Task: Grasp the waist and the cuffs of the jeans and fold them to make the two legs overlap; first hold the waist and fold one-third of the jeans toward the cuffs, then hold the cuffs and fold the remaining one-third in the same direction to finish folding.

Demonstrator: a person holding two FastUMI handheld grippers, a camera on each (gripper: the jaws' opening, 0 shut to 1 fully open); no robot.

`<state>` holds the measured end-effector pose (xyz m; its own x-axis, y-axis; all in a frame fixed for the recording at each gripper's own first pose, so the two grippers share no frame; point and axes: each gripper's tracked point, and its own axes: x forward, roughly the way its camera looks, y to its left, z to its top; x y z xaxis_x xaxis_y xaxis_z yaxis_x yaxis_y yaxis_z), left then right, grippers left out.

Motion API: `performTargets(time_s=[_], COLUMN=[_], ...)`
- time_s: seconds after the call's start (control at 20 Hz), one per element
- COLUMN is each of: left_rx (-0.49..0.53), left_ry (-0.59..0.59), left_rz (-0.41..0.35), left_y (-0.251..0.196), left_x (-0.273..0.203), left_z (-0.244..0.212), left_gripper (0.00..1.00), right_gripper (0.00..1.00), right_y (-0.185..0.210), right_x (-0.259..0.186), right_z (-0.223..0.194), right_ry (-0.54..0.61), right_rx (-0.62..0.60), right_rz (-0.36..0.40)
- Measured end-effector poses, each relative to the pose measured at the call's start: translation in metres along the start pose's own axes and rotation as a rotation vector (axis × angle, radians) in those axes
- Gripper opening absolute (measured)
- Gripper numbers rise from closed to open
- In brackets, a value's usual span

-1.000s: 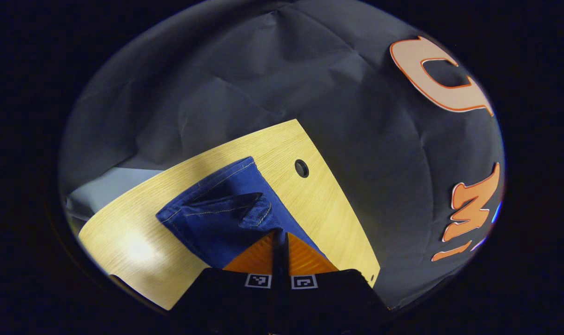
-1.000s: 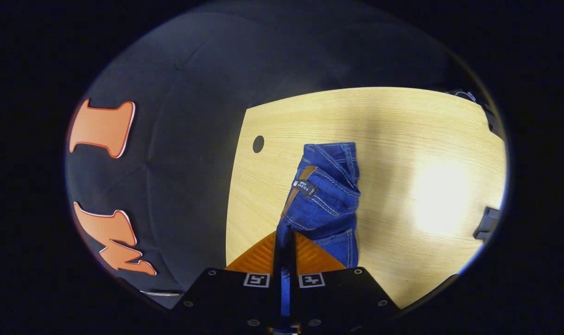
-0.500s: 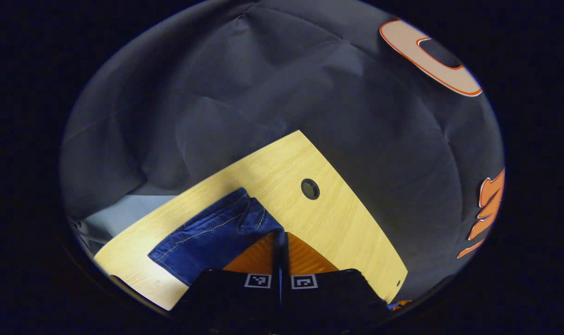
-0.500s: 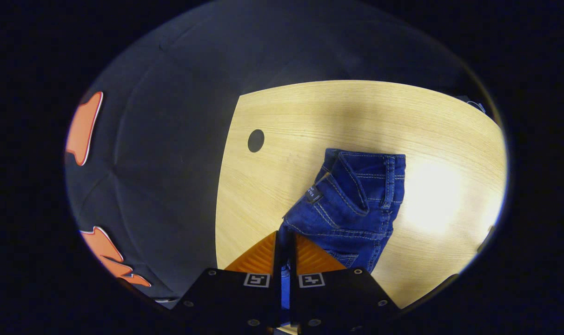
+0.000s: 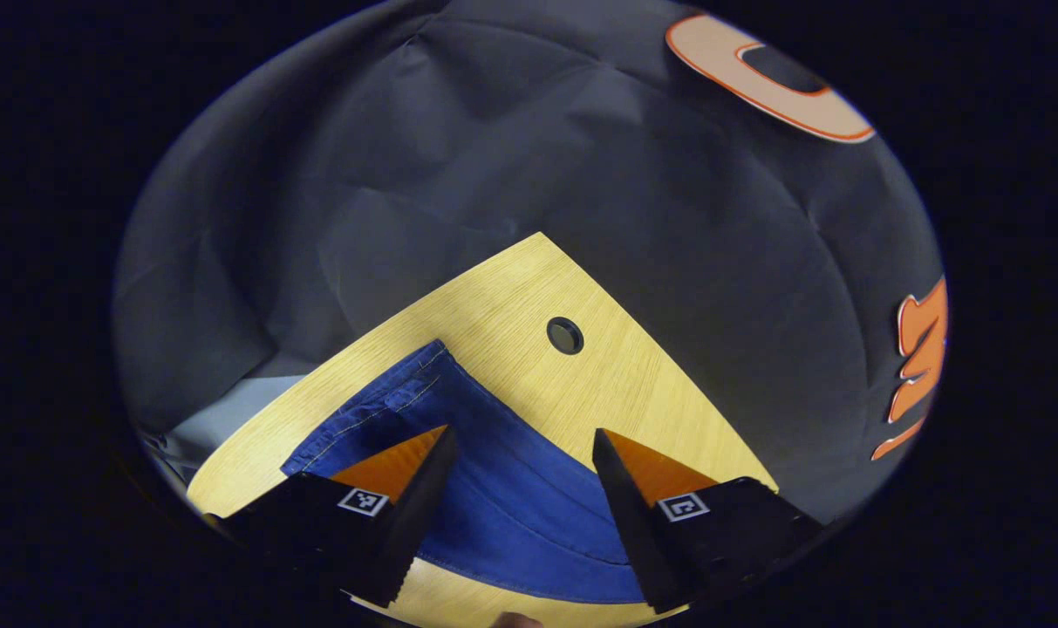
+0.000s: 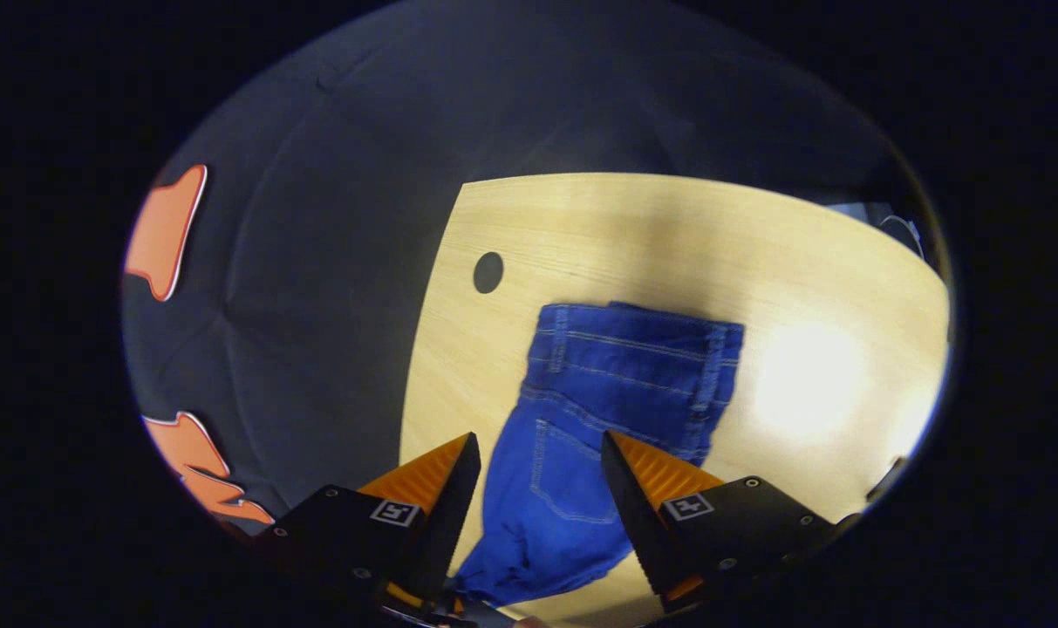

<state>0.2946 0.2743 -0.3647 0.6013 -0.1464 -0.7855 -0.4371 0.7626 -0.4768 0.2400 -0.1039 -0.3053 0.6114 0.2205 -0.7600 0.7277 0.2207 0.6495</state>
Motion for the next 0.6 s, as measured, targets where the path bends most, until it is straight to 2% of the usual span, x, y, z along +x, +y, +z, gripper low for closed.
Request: performTargets(time_s=[0.15,0.3,0.6], left_rx=[0.091,0.168,0.154], left_ry=[0.013,0.03,0.055], left_rz=[0.019,0.031,0.035], left_y=[-0.003,-0.008,-0.004], left_x=[-0.015,-0.026,-0.052], left_z=[-0.013,-0.034,-0.068], left_gripper=[0.98,0.98,0.98], right_gripper=[0.92,0.96,0.98], right_y=[-0.041,-0.051,-0.088], right_x=[0.0,0.004,0.022], right_z=[0.003,0.008,0.023], right_ry=[-0.015,-0.011,-0.01], right_rx=[-0.07,-0.078,-0.071], right_rz=[-0.105,-0.119,-0.209])
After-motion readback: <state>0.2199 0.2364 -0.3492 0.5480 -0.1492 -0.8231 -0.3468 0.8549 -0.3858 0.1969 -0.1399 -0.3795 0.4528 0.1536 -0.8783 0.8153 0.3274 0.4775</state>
